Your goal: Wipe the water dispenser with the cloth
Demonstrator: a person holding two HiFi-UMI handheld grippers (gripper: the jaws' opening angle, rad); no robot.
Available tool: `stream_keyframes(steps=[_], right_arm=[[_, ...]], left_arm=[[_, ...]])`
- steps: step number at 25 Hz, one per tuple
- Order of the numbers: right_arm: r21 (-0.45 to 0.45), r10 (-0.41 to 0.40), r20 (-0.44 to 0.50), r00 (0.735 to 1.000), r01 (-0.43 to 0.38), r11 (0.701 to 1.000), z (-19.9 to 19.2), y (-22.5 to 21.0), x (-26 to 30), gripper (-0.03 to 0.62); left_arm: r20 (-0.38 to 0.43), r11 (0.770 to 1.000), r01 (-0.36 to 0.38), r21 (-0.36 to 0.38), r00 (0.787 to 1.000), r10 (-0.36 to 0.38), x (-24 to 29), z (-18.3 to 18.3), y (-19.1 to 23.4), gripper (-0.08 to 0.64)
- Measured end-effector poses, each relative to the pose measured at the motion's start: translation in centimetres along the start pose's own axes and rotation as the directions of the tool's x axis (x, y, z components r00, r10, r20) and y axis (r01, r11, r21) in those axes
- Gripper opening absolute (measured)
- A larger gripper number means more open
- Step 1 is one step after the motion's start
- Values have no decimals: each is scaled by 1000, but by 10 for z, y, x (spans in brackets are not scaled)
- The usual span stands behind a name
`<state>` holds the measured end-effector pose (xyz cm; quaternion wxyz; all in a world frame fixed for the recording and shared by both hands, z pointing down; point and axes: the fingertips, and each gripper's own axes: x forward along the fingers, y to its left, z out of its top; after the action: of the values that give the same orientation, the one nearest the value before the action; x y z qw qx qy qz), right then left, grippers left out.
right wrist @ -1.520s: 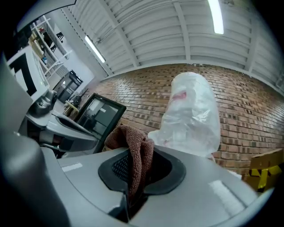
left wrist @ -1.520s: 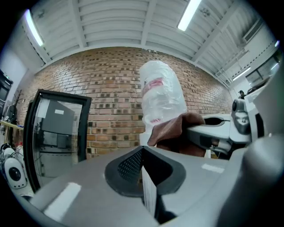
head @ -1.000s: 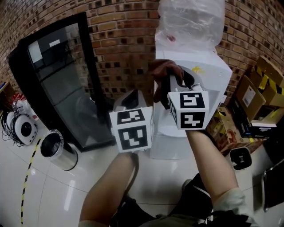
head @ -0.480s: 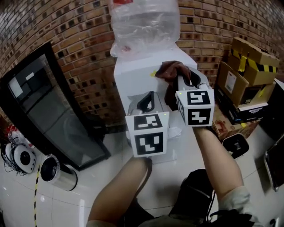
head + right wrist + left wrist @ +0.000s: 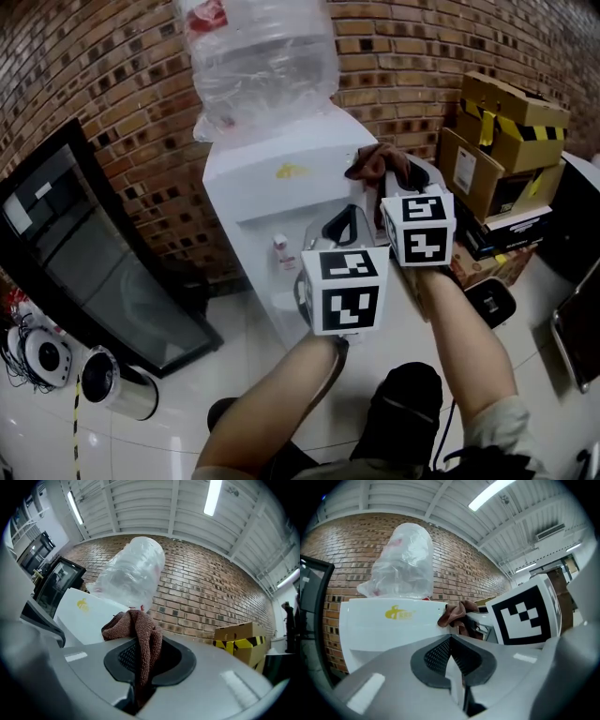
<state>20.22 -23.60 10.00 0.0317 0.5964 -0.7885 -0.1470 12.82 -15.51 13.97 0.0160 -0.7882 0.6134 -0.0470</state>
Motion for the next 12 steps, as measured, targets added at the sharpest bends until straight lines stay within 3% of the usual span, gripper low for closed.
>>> stream_keyframes(steps=[8,12], right_arm=[[11,-4,-36,999,4,1000,-17,-2,5,54],[36,3,24,1000,-4,999,3,11,-15,55]], left_arm=[[-23,1000,-10,-19,1000,10,-1,-13,9,0],[-13,999,-40,-32,999,40,-18,-16,36,0]])
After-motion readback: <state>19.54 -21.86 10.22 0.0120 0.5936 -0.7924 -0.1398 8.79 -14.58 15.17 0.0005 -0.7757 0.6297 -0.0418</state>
